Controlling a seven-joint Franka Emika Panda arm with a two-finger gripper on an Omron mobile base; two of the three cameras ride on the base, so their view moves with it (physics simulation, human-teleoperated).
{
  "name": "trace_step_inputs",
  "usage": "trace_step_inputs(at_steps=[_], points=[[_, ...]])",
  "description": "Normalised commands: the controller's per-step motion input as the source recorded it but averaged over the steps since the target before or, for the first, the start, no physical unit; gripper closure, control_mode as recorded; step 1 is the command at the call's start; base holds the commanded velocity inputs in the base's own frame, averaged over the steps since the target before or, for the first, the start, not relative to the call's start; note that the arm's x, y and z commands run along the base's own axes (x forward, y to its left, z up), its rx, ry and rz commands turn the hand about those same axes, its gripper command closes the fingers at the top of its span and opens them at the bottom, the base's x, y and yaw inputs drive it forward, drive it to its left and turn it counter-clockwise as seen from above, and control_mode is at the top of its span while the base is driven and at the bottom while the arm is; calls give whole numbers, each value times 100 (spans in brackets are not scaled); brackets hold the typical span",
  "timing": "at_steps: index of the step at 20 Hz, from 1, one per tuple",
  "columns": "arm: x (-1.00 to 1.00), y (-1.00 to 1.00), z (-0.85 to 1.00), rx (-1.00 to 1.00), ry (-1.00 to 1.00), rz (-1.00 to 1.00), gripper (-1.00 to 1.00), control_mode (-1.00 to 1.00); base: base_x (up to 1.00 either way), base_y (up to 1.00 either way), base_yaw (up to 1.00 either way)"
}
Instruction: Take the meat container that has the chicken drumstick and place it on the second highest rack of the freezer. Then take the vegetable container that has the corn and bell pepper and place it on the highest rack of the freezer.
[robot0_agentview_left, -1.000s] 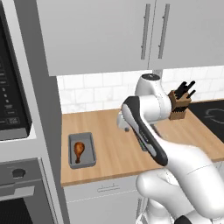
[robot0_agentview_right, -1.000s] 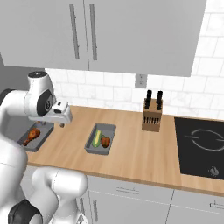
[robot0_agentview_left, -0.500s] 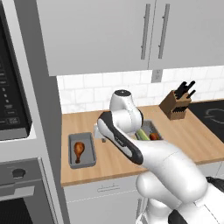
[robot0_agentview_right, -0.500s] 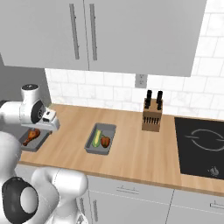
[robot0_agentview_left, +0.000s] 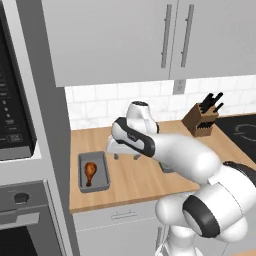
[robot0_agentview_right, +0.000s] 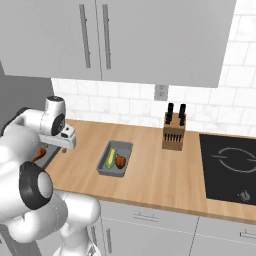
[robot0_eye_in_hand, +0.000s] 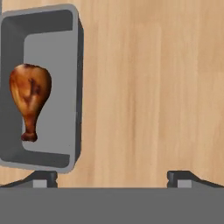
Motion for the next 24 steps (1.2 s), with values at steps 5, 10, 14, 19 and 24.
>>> trace_step_inputs(at_steps=[5, 10, 14, 19, 24], points=[[-10, 3, 23, -12, 5, 0, -100, -100, 0, 0, 0], [-8, 20, 8, -16, 5, 0, -100, -100, 0, 0, 0], [-3, 15, -28, -2, 5, 0, -100, -100, 0, 0, 0], [-7, 0, -8, 0, 4, 0, -100, -100, 0, 0, 0], [-41, 15, 0, 0, 0, 0, -100, -100, 0, 0, 0]])
